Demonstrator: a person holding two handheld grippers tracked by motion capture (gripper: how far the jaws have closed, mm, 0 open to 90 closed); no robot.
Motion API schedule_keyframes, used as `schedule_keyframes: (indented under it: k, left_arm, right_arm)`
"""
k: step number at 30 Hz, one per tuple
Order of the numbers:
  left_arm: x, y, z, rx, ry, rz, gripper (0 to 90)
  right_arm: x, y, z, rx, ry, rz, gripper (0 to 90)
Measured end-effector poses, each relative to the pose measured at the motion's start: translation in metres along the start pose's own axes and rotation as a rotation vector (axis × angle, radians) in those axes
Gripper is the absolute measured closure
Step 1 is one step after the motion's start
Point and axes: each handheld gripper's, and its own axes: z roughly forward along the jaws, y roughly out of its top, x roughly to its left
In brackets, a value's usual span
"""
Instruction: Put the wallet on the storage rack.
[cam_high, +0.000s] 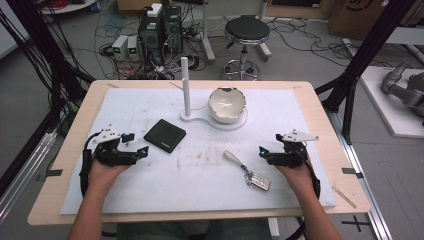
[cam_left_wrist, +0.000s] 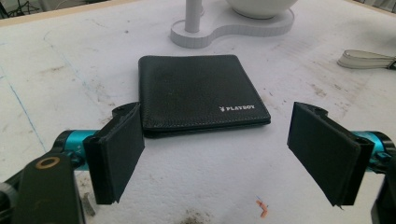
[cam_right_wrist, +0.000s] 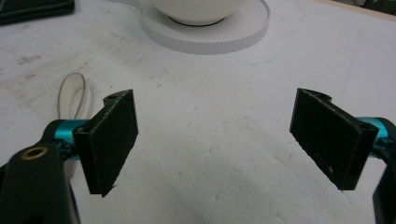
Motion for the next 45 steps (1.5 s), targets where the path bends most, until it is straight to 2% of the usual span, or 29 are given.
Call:
schedule_keyframes:
  k: [5, 10, 14, 18, 19, 26, 30, 35, 38, 45]
  left_arm:
    - [0.000, 0.000, 0.001, 0.007, 0.001, 0.001, 18.8]
    - [0.000, 0.001, 0.004, 0.009, -0.006, -0.020, 18.8]
    - [-0.001, 0.008, 0.006, 0.013, 0.000, -0.018, 18.5]
    - [-0.001, 0.013, 0.012, 0.019, 0.000, -0.020, 18.5]
    - [0.000, 0.017, 0.018, 0.031, 0.008, -0.010, 18.7]
    - [0.015, 0.028, 0.032, 0.061, 0.026, -0.040, 18.6]
    - [0.020, 0.037, 0.035, 0.066, 0.028, -0.042, 18.7]
    - [0.033, 0.047, 0.050, 0.083, 0.039, -0.054, 18.8]
    - [0.036, 0.049, 0.060, 0.107, 0.036, -0.049, 18.8]
    - [0.042, 0.044, 0.082, 0.159, 0.030, -0.077, 18.8]
  right_arm:
    - [-0.003, 0.000, -0.002, -0.005, -0.011, 0.011, 15.3]
    - [-0.001, 0.000, 0.000, 0.003, -0.008, 0.007, 15.3]
    - [0.002, 0.000, 0.000, 0.012, -0.007, -0.020, 15.3]
    - [0.001, 0.000, -0.003, 0.002, -0.007, -0.006, 15.3]
    - [0.000, 0.000, -0.003, -0.002, -0.008, 0.000, 15.3]
    - [-0.005, -0.002, -0.004, 0.004, -0.016, 0.019, 15.3]
    - [-0.005, -0.003, -0.004, 0.014, -0.015, 0.014, 15.3]
    - [-0.004, -0.004, -0.004, 0.016, -0.014, 0.009, 15.3]
    - [-0.003, -0.004, -0.005, 0.018, -0.015, 0.005, 15.3]
    - [-0.004, -0.006, -0.005, 0.023, -0.015, 0.001, 15.3]
